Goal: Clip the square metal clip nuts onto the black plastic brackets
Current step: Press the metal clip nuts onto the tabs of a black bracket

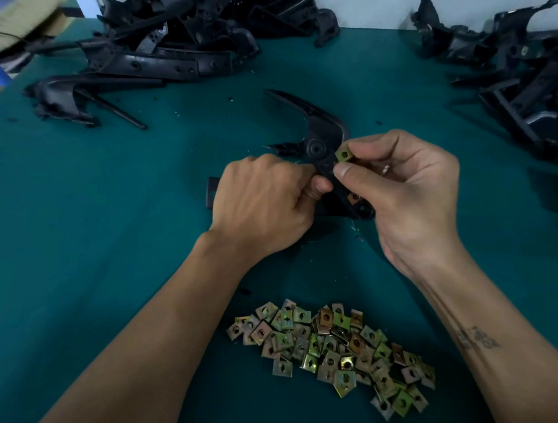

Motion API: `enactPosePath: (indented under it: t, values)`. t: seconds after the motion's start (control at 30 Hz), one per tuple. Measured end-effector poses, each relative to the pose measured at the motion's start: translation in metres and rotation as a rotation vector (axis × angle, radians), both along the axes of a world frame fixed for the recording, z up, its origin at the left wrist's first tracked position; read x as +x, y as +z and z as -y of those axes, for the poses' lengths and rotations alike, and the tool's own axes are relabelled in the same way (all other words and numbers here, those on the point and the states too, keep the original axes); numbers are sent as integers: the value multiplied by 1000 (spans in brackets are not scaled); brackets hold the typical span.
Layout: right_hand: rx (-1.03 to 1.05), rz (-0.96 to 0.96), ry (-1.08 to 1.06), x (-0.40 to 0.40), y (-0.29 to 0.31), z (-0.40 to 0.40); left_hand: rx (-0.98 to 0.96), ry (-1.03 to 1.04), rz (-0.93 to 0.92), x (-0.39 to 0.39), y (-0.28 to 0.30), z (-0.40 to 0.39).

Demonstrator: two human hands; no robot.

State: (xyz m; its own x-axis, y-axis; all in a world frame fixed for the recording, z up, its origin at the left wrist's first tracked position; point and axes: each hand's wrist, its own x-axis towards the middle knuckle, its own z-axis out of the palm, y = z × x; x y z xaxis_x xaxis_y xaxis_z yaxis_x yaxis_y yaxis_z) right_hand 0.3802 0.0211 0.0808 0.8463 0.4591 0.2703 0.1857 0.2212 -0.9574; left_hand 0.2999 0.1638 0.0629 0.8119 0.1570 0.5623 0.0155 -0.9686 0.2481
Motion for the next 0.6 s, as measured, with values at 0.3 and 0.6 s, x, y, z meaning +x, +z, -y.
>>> enactPosePath:
  t: [0.3,0.6]
  values:
    - [65,-101,25,-2,5,0,1,16,39,-1,3,2]
    - [47,-155,-12,0,9,-2,4,-5,24,-2,5,3]
